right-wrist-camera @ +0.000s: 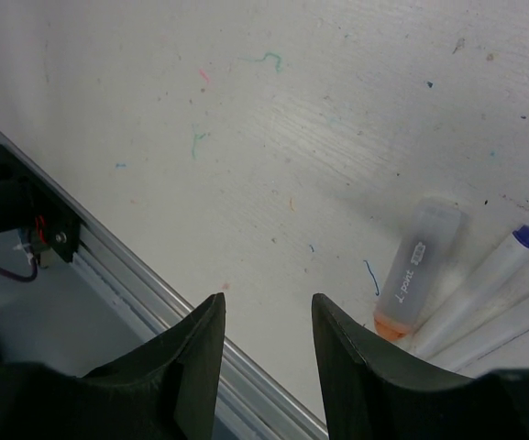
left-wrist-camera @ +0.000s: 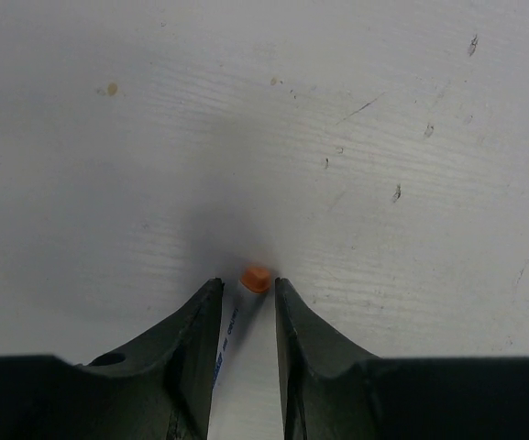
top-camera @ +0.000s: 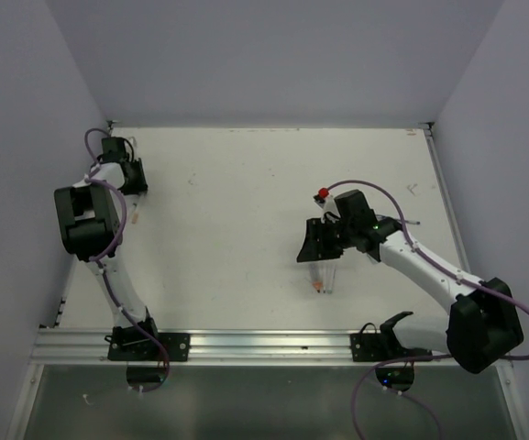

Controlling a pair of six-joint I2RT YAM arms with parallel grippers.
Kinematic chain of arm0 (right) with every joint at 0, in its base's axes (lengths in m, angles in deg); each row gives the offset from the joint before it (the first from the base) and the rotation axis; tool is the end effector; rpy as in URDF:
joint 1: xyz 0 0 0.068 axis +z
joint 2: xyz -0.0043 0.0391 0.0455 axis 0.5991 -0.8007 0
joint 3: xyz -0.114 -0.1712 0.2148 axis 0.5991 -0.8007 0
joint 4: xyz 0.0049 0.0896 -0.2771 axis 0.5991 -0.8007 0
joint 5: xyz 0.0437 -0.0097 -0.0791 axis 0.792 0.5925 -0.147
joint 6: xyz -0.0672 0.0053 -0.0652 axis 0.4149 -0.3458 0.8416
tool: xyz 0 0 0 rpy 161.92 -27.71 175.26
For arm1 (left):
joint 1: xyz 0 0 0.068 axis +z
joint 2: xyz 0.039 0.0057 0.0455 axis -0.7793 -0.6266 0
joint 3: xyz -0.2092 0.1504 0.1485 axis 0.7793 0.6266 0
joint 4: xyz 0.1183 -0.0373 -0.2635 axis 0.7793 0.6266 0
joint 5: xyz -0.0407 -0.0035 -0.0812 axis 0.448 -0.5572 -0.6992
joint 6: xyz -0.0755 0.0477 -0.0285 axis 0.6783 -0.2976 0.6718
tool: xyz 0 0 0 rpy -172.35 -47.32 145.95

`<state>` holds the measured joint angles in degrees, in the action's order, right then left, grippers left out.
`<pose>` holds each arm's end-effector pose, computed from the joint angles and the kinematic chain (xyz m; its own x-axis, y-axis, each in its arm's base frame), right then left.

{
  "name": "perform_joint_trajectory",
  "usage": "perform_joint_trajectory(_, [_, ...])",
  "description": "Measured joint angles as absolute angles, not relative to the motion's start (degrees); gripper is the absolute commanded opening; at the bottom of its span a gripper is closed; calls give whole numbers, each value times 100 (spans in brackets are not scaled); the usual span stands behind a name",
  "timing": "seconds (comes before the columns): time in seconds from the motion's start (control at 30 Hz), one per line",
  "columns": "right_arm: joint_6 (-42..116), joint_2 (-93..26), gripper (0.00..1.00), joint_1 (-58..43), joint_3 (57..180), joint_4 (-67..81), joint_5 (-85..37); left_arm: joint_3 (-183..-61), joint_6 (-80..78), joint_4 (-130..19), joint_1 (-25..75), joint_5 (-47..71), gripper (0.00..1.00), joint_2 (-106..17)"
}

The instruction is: Open the pen caps

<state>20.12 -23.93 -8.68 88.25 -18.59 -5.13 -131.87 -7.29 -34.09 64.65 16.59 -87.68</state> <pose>0.2425 0.1725 0.2013 -0.9070 -0.0801 -0.4134 -0.3257 0.7558 0.5680 0.4917 0.1125 0.1192 -0.7866 -0.2774 -0.5517 -0.2693 0.9581 -0.0977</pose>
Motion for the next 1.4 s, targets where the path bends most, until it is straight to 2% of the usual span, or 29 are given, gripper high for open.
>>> perform_joint_trajectory(0.2, [2008,-2074,46,-868,8825,-1909,-515,-13181,-661,-3492,6306,1879,30,-8783])
perform_joint_trajectory(0.33, [1984,-1945,46,-868,8820,-1933,-515,-13181,-552,-3508,6100,2013,22,-8792])
perform_joint_trajectory(0.53, [1921,-1856,46,-868,8820,-2034,-537,-13157,-366,-3510,5696,2236,20,-8790])
perform_joint_trajectory(0.63, [1897,-1668,46,-868,8820,-2108,-546,-13122,-274,-3538,5656,2216,48,-8770])
perform_joint_trajectory(0.7, [1866,-1561,46,-868,8820,-2130,-548,-13120,-217,-3543,5645,2187,52,-8761])
perform_joint_trajectory(0.8, [1796,-1432,47,-868,8818,-2136,-563,-13056,-163,-3573,5615,2174,52,-8722])
perform_joint_trajectory(0.93, [1700,-1294,47,-868,8777,-2117,-559,-12855,-49,-3669,5621,2198,39,-8606])
perform_joint_trajectory(1.1, [1639,-1270,47,-868,8733,-2119,-557,-12403,207,-3903,5648,2216,34,-8333])
perform_joint_trajectory(1.2, [1641,-1270,47,-868,8733,-2117,-555,-12171,325,-3951,5650,2181,28,-8171])
perform_joint_trajectory(1.4, [1641,-1270,47,-868,8687,-2110,-535,-12099,421,-3954,5680,2120,3,-8123])
